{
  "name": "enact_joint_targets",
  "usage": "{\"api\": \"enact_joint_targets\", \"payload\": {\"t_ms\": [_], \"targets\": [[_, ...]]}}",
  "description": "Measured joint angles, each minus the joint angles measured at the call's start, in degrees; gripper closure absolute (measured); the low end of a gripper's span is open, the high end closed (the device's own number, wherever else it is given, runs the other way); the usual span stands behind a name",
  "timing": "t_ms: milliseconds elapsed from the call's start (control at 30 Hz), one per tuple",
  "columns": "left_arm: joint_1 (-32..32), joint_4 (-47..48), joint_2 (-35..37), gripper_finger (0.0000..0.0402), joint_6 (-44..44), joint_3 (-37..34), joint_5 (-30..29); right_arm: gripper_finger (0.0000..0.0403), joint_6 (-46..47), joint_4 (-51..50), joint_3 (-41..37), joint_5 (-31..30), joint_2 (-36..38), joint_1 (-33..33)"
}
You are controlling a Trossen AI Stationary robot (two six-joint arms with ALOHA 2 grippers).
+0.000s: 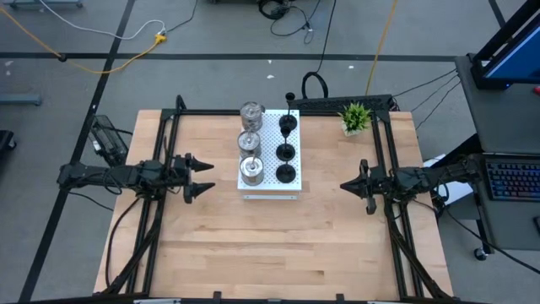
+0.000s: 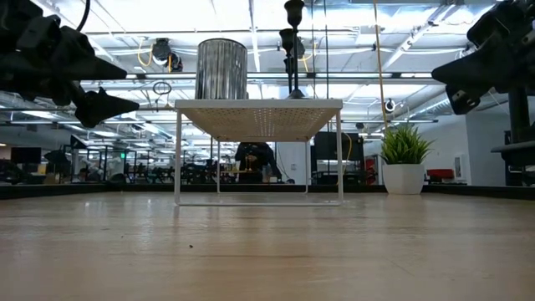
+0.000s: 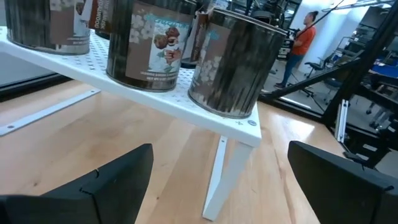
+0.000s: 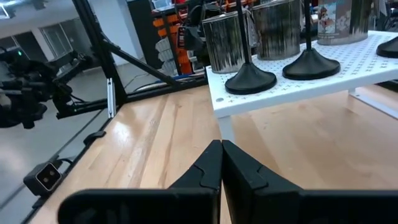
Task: Pick & Place candle stick holders
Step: Return to Home Position
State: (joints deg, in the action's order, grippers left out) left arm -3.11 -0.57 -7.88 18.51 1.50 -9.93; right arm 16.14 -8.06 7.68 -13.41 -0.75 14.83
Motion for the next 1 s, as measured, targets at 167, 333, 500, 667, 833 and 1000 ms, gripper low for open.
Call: {"api": "enact_joint_targets", "payload": {"t_ms": [167, 333, 500, 667, 833, 1000], "targets": [[0.3, 0.1, 0.0, 0.0030, 1.1, 0.0, -0.2, 0.0403, -0.5, -0.1, 0.0, 0.0, 0.0, 0.0], [0.3, 0.0, 0.0, 0.0023, 1.1, 0.0, -0.2, 0.0403, -0.4, 1.0, -0.1, 0.0, 0.0, 0.0], [0.3, -0.4, 0.0, 0.0015, 1.1, 0.0, -0.2, 0.0403, -0.4, 2.6, -0.2, 0.0, 0.0, 0.0], [0.3, -0.4, 0.0, 0.0017, 1.3, 0.0, -0.2, 0.0403, -0.4, 3.5, -0.3, 0.0, 0.0, 0.0], [0.3, -0.5, 0.0, 0.0025, 1.3, 0.0, -0.2, 0.0403, -0.4, 3.5, -0.3, 0.0, 0.0, 0.0], [0.3, -0.5, 0.0, 0.0030, 1.3, -0.1, -0.2, 0.0403, -0.4, 3.5, -0.3, 0.0, 0.0, 0.0]]}}
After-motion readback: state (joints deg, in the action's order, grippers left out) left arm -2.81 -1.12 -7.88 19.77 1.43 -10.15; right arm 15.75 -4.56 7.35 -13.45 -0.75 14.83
